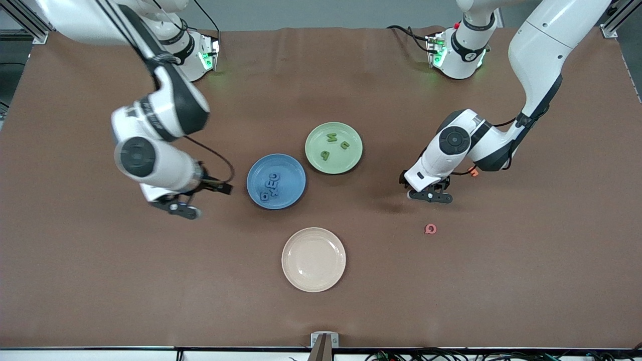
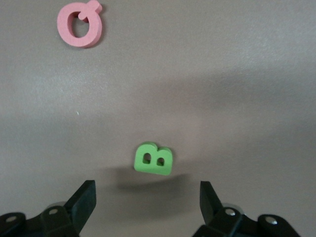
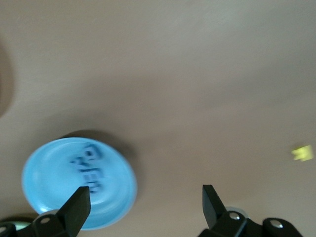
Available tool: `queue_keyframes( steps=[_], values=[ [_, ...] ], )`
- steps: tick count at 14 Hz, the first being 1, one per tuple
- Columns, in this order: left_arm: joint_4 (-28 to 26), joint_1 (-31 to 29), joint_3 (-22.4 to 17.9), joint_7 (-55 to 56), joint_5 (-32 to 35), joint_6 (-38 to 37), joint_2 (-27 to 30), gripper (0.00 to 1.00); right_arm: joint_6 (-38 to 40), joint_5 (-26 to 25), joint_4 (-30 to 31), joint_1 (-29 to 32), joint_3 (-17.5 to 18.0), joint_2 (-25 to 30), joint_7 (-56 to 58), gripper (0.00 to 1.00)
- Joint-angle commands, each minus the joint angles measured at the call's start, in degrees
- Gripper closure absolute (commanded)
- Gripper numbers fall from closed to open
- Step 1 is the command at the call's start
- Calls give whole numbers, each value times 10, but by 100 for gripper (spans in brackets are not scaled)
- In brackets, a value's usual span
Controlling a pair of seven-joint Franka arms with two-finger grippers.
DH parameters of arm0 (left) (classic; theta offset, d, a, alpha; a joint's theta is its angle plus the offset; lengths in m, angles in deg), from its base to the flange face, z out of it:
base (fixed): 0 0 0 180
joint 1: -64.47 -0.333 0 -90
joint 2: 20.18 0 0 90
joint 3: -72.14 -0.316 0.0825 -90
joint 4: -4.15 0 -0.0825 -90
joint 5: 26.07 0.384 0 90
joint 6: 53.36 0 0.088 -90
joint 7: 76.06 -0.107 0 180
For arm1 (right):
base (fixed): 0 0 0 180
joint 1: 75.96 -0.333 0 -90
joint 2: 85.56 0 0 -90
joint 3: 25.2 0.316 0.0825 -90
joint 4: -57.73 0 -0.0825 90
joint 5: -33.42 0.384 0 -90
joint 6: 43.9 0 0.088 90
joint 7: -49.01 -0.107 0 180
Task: Sort letters by color into matching plates
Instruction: 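Retract the right arm to rest while the left gripper grasps green B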
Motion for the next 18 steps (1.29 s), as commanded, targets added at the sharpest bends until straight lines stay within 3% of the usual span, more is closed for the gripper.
queue_keyframes(
  steps=[1, 6, 12, 15, 18],
  values=[
    [6, -18, 3, -20, 32, 11, -16, 7, 47, -6, 9, 49, 8, 50, 87, 0],
    [18, -9, 3, -11, 51, 20, -32, 8, 214, -6, -107, 126, 7, 60, 228, 0],
    [36, -7, 3, -10, 52, 20, -50, 12, 262, -3, -181, 166, 7, 56, 274, 0],
    [41, -6, 3, -10, 52, 20, -55, 22, 257, -2, -199, 168, 8, 54, 280, 0],
    [41, -6, 3, -9, 52, 20, -55, 40, 269, -11, -194, 150, 12, 56, 271, 0]
  ],
)
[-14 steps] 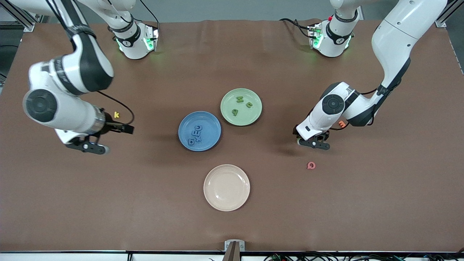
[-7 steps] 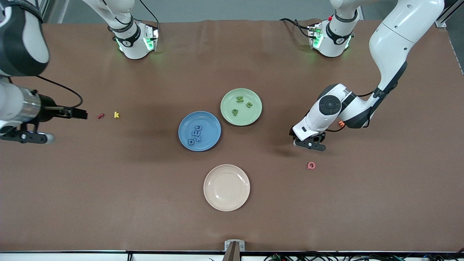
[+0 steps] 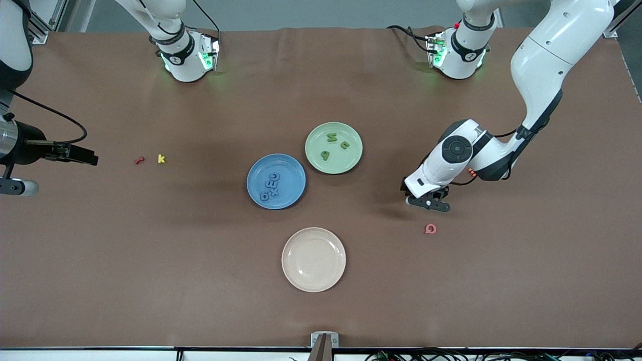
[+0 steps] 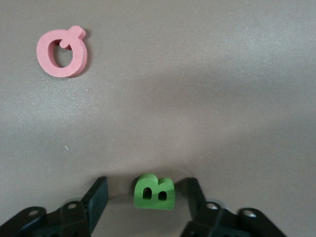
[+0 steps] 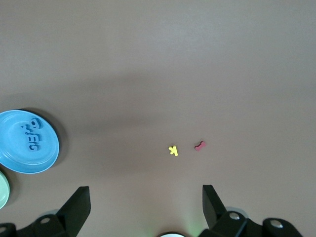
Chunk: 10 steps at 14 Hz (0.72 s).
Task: Sort letters by color into matching plates
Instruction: 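Retract the right arm to rest while the left gripper grasps green B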
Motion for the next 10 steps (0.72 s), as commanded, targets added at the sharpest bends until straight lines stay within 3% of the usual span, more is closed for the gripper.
queue_keyframes(
  steps=[1, 6, 10],
  values=[
    [7, 0, 1, 3, 16, 3, -7, 45, 26, -10, -9, -14, 8, -6, -5, 0],
    [7, 0, 2, 4, 15, 3, -7, 68, 55, 2, -7, -6, 8, 22, -6, 0],
    [8, 0, 2, 33, 16, -1, -5, 80, 60, 45, 23, 13, 4, 72, 4, 0]
  ],
)
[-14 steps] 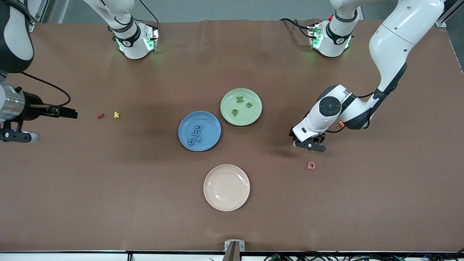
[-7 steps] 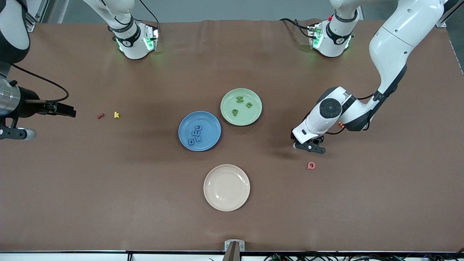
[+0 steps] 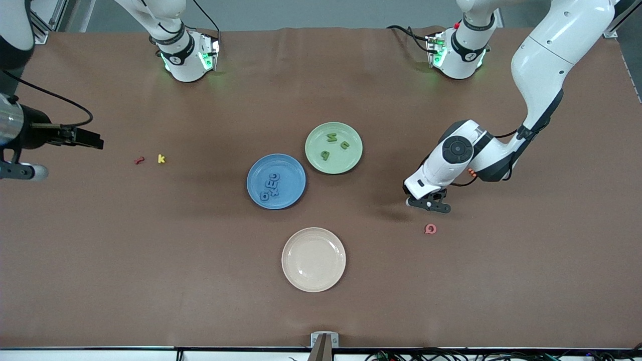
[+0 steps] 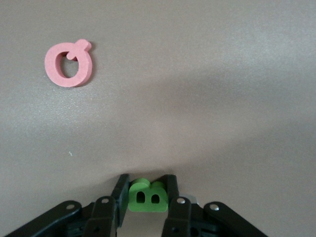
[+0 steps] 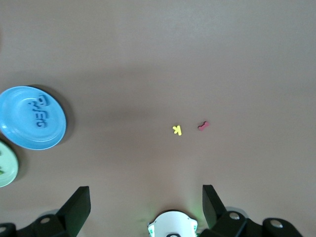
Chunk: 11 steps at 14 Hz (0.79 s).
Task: Sort letters by color into matching plates
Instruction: 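Retract the right arm to rest while the left gripper grasps green B, then carry the green B to the green plate and open the left gripper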
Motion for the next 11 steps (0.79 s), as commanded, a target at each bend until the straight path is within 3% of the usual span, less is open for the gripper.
queue_keyframes(
  steps=[1, 3, 9, 11],
  values=[
    [1, 0, 0, 21, 15, -2, -3, 81, 0, 19, 34, -5, -11, 52, 5, 0],
    [1, 0, 6, 37, 15, -16, 7, 81, -8, 19, 50, -82, -87, 73, 5, 0],
    [37, -1, 122, 171, 3, -144, 20, 81, -11, 20, 52, -181, -215, 85, 69, 0],
    [54, 15, 148, 235, -18, -158, 16, 81, -10, 23, 53, -188, -235, 92, 94, 0]
  ],
)
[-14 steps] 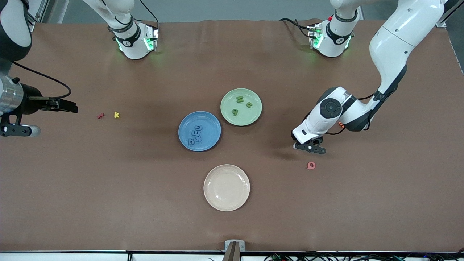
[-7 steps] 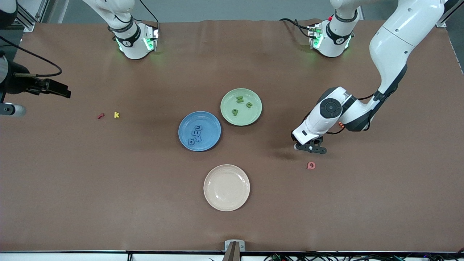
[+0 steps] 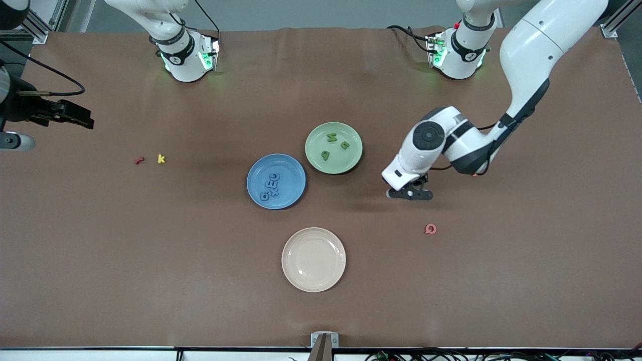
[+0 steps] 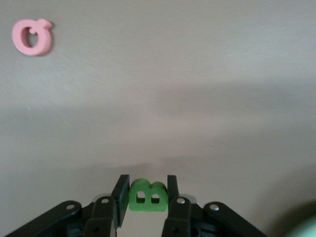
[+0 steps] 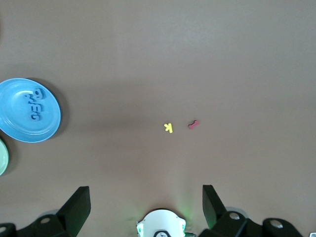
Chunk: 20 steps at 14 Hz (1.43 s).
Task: Sort letters by color into matching plates
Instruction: 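Carry the green B to the green plate and open the left gripper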
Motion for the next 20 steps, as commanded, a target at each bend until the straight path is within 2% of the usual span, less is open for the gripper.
queue_keyframes(
  steps=[1, 4, 7, 11, 14, 17, 20],
  values=[
    [23, 31, 19, 64, -27, -34, 8, 81, -8, 12, 23, -14, -32, 28, 38, 0],
    [69, 101, 16, 113, -67, -61, -8, 81, -44, 14, 65, -6, -35, 59, 69, 0],
    [93, 151, 10, 161, -69, -62, -33, 81, -78, 22, 110, -5, -51, 98, 90, 0],
    [97, 227, -42, 195, -70, -61, -47, 81, -78, 26, 114, 2, -55, 117, 94, 0],
    [102, 246, -54, 208, -73, -60, -55, 81, -78, 26, 115, -17, -65, 120, 94, 0],
    [114, 263, -61, 215, -74, -59, -63, 81, -79, 26, 120, -51, -104, 121, 95, 0],
    [129, 277, -65, 218, -73, -59, -76, 81, -79, 25, 122, -58, -108, 124, 95, 0]
  ],
)
